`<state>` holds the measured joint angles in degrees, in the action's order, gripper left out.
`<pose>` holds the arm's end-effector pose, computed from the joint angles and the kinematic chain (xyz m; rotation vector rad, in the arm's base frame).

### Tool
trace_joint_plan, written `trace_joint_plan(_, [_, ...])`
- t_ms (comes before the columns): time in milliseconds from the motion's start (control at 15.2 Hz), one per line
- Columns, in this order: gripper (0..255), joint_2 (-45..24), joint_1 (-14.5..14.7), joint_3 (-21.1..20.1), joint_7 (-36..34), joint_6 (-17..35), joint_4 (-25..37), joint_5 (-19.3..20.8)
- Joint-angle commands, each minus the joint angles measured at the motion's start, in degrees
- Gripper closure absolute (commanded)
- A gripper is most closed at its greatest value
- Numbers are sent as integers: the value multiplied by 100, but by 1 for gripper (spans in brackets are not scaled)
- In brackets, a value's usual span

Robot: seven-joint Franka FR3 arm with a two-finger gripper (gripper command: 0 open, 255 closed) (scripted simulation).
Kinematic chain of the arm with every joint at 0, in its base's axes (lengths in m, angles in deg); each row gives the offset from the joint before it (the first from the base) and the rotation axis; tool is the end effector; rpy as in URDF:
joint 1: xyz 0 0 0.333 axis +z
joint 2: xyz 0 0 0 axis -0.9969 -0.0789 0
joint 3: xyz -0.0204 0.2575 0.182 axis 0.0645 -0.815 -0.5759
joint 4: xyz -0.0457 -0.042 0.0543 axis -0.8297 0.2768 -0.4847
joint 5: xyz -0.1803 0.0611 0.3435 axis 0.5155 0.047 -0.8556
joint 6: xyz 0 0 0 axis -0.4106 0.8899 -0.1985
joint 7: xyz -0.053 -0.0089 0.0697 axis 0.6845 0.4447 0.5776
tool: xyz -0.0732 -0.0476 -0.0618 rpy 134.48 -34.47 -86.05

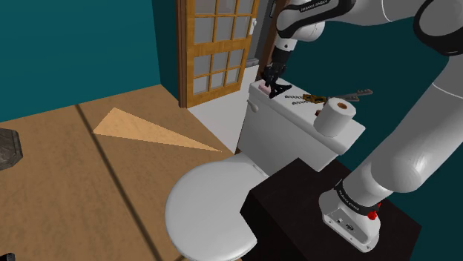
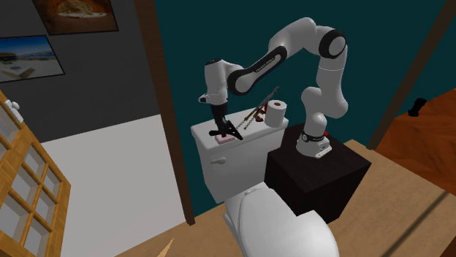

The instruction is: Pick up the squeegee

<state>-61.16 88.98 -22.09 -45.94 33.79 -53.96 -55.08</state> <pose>0.5601 -0.0957 0.3993 -3.0302 0.0119 0.0704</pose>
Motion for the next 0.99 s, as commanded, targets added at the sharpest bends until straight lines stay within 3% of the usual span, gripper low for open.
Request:
trace_joint_plan(0, [255, 57, 5, 1, -28, -120, 63, 24])
trace_joint_plan(924, [255, 324, 9, 11, -170, -997, 691, 139])
